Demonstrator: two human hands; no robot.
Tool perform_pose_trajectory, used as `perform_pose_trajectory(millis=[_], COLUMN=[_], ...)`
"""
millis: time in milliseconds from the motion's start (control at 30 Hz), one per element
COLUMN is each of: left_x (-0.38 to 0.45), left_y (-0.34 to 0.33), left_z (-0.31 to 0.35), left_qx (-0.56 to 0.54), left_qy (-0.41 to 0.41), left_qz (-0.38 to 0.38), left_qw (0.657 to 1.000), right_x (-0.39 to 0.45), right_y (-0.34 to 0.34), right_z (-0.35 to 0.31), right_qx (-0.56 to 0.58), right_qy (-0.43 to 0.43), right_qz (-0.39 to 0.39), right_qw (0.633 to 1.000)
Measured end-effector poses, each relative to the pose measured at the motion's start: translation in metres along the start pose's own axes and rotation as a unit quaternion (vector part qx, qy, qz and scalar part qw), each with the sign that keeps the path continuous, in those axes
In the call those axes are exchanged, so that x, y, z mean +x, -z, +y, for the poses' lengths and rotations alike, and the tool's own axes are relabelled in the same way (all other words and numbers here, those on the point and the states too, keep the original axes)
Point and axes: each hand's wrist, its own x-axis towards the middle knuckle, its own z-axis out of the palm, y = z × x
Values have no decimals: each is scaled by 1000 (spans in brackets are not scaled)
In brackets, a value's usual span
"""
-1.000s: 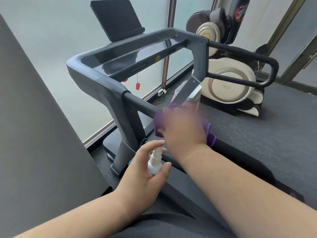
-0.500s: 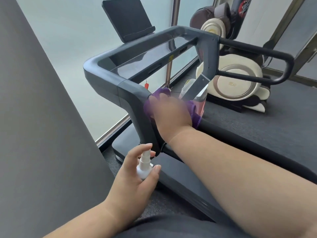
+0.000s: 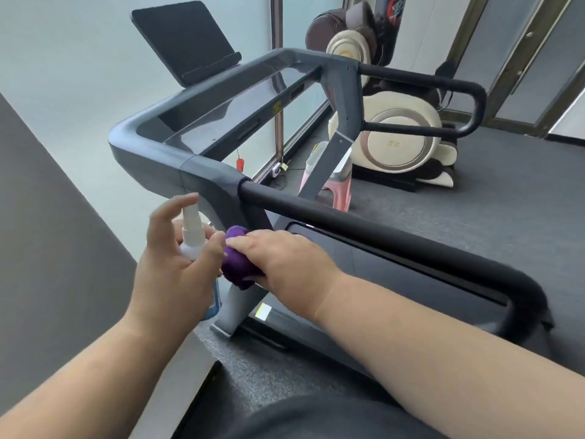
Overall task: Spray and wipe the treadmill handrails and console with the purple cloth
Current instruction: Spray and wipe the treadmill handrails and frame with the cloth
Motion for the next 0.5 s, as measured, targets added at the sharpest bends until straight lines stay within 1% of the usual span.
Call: perform_pose_trajectory(millis=[33, 100, 167, 233, 333, 433, 500], left_x=[8, 23, 36, 46, 57, 64, 66], left_y=[-2, -13, -30, -47, -71, -86, -91], left_z=[0, -1, -1, 0, -1, -4, -5], left_qx=[33, 91, 138, 168, 184, 179, 182], left_qy=[5, 13, 22, 24, 18, 38, 47], left_qz=[-10, -55, -99, -119, -141, -173, -180], left_qw=[999, 994, 985, 978, 973, 968, 966], right_x=[-12, -33, -49, -59, -70, -80, -85], right_y=[-3, -7, -11, -16, -25, -30, -29], right_z=[-1, -1, 0, 0, -3, -1, 1], right_qx=[27, 51, 59, 74, 82, 86, 88], right_qy=[-21, -53, -69, -75, -72, -85, -96], right_qz=[0, -19, -38, -48, -73, -91, -95], right_qw=[999, 997, 995, 993, 991, 989, 987])
